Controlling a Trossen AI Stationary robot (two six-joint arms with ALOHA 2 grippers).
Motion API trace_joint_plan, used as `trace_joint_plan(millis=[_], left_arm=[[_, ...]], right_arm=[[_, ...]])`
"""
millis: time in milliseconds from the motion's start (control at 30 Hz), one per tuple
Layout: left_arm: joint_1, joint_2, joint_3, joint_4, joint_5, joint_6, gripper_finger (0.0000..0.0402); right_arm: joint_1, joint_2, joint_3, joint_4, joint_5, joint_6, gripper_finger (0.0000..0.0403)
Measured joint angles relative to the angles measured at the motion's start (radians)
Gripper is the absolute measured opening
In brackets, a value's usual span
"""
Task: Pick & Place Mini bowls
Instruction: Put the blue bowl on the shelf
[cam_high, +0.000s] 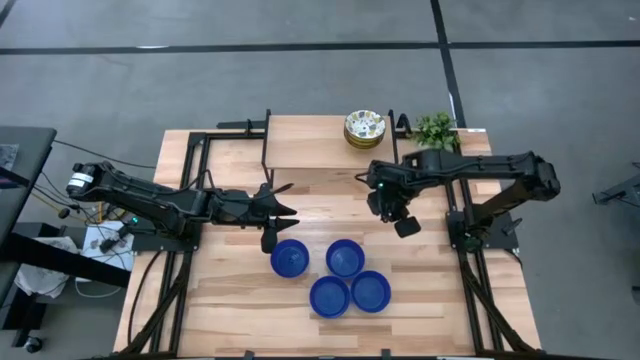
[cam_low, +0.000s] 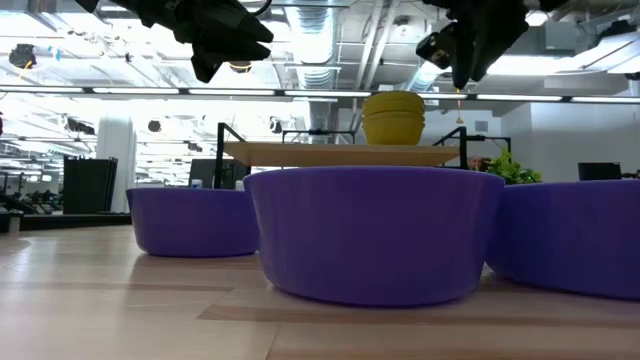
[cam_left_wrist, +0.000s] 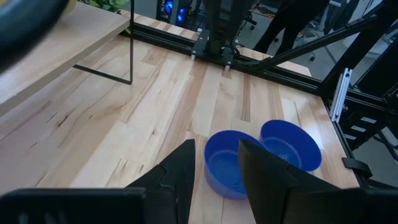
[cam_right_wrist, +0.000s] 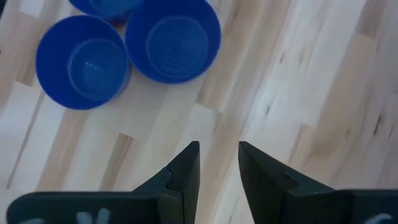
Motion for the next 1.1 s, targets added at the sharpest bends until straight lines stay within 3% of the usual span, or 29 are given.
trace_joint_plan(millis=[467,867,1100], left_arm=[[0.0,0.0,0.0,0.004,0.0,0.0,0.0121],[0.0,0.0,0.0,0.008,0.0,-0.003,0.0121],[0.0,0.0,0.0,0.012,0.0,-0.003,0.0121]], right_arm=[[0.088,0.0,-0.001,0.014,-0.053,-0.035,0.01],[0.188,0.0,-0.101,0.186,-0.101,-0.167,0.01],[0.236,0.0,-0.136,0.24,-0.101,-0.331,0.01]])
